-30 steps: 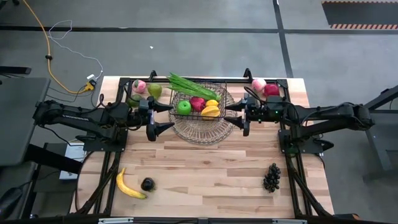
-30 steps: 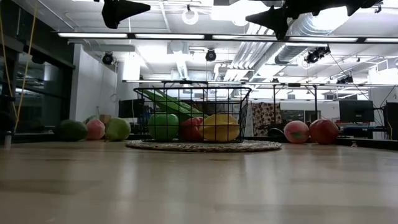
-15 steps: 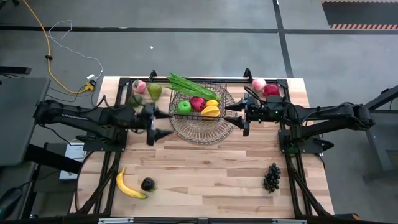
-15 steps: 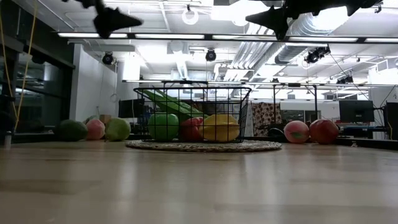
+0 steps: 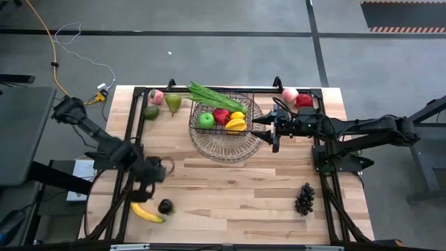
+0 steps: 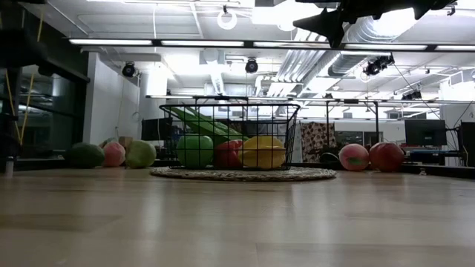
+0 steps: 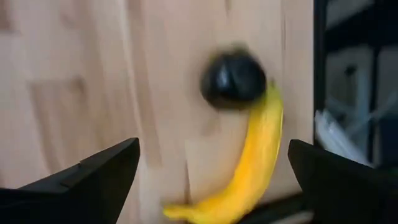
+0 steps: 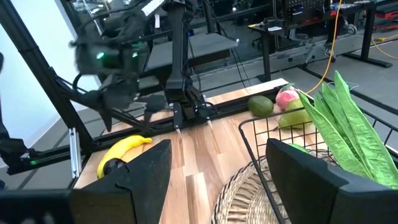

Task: Build produce basket
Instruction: Put the banana into the black wire basket

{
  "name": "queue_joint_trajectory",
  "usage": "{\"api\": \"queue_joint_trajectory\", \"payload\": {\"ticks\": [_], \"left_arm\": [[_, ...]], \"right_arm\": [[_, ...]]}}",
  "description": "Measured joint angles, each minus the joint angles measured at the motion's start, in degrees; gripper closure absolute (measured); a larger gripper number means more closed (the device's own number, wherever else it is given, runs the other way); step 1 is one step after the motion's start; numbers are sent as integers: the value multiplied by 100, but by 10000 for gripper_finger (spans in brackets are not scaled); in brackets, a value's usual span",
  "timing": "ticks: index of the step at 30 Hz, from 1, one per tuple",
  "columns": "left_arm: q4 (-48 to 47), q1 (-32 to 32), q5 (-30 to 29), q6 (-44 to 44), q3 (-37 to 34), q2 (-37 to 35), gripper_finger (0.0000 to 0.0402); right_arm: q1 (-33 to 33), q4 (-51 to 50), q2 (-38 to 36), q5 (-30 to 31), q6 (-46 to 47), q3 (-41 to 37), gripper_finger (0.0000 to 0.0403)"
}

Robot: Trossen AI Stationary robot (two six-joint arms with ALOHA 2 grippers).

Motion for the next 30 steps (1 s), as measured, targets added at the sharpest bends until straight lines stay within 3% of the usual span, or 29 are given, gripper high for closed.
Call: {"api": "queue_joint_trajectory", "payload": {"ticks": [5,11,14,20,30], "left_arm": [[15,-1069,-109,-581,0,702,2],[434,-1832,86,-1043,0,1656,2],[777,-2019,365,-1233,0,2033,2],[933,-2224,326,-1671,0,2640,2],[900,-2305,189,-1408,26,3205,27]], "right_arm": [[0,-13,0,2,-1,0,151],[0,-131,2,2,-2,0,151],[0,-190,2,2,-2,0,151],[0,-254,2,4,-16,0,151],[-2,-293,2,17,0,0,151]]}}
